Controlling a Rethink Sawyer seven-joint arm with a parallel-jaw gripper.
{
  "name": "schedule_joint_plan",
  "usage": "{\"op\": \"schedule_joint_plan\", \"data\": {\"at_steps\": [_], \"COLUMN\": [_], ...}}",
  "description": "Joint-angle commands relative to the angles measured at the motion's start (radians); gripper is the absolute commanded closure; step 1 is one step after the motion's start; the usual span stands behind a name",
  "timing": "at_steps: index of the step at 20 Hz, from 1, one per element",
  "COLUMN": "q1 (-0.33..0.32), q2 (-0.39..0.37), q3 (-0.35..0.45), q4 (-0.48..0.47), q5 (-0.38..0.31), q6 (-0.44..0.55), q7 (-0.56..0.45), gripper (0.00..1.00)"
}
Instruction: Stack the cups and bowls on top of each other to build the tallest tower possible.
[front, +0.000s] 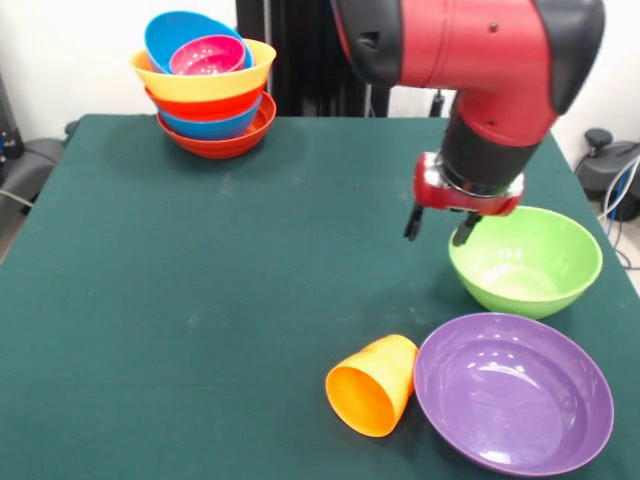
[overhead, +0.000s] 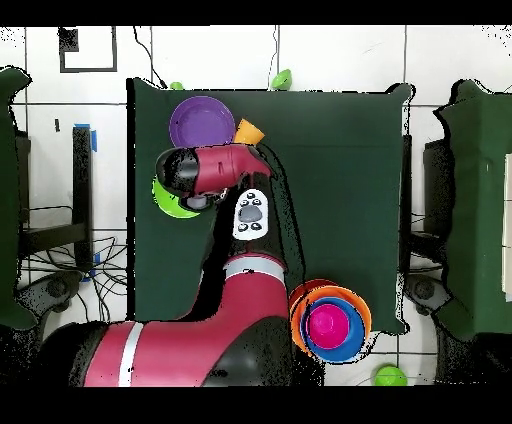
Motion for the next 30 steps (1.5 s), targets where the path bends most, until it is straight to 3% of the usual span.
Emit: {"op": "schedule_joint_plan", "data": {"at_steps": [1, 6, 13, 16, 25, 26, 30], "q1": [-0.043, -0.066, -0.063, -0.090, -0.120, -0.121, -0.130], "q2": [0.044, 0.050, 0.057, 0.057, 0.044, 0.040, 0.039], "q3": [0.081, 0.095, 0.074, 0.108, 0.128, 0.128, 0.125], "q4": [0.098, 0.153, 0.065, 0.082, 0.115, 0.122, 0.126], "q5": [-0.053, -0.036, -0.029, -0.001, 0.012, 0.008, 0.002], "q6": [-0.127, -0.232, -0.101, -0.085, -0.182, -0.200, -0.211], "q7": [-0.020, 0.025, -0.014, -0.030, 0.016, 0.021, 0.028], "gripper": [0.00, 0.00, 0.00, 0.00, 0.00, 1.00, 1.00]}}
